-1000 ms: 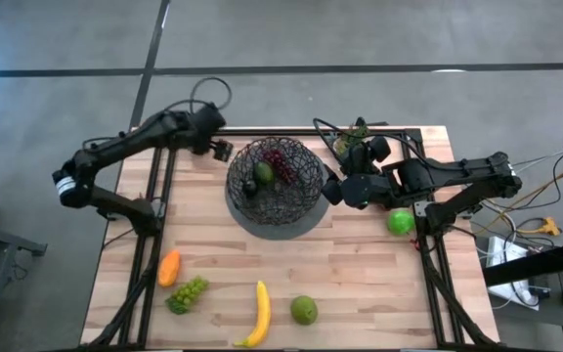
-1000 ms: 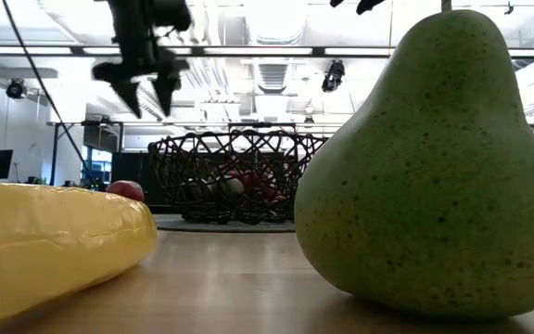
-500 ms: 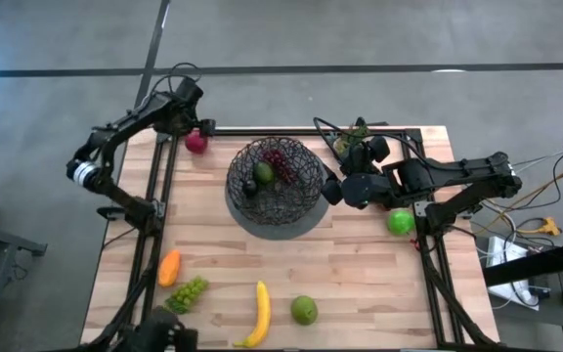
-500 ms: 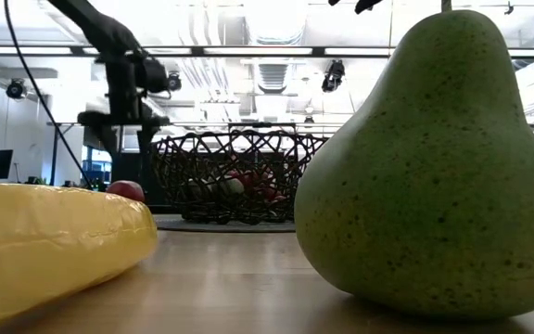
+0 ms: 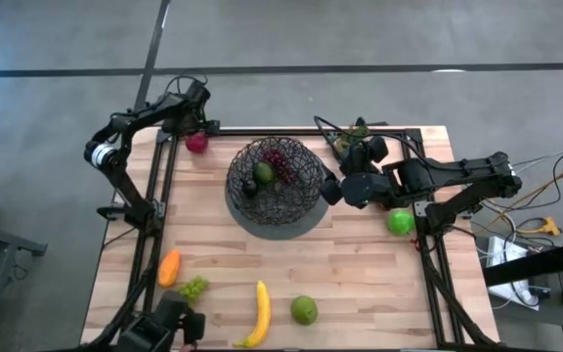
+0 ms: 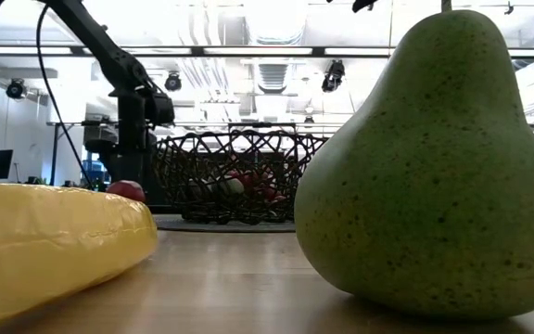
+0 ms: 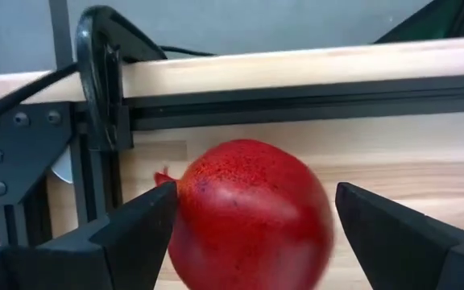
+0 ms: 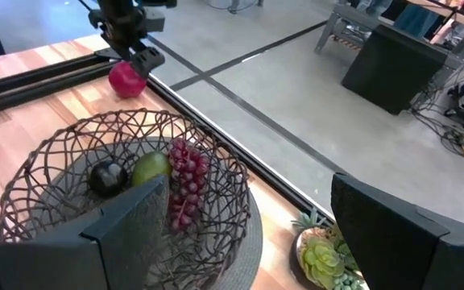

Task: Build produce basket
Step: Put the red pomegranate into the black basket

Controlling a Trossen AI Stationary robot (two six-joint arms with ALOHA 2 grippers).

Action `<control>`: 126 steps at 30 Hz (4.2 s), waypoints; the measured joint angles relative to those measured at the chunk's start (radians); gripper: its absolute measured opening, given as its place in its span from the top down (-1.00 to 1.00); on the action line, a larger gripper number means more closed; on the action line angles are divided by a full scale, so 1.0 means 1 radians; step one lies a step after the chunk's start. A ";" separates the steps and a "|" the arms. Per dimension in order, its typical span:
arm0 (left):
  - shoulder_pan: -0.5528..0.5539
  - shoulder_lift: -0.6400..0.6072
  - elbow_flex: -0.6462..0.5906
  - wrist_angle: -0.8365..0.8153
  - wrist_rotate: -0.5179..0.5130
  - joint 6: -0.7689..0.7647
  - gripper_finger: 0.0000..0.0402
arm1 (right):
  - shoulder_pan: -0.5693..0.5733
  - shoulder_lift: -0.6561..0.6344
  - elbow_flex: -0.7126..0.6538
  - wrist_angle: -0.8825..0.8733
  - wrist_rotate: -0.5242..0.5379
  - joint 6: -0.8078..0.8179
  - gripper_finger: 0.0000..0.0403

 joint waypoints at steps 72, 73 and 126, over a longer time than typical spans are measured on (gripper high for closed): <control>-0.505 -0.466 -0.382 -0.127 0.230 0.014 -0.59 | 0.000 0.001 0.000 0.046 -0.091 -0.004 -0.63; -0.516 -0.496 -0.402 -0.135 0.256 0.007 -0.59 | 0.000 0.001 0.000 0.046 -0.091 -0.007 -0.63; -0.709 -0.493 -0.541 -0.087 0.129 0.001 0.69 | 0.000 0.002 0.000 0.047 -0.040 -0.035 -0.63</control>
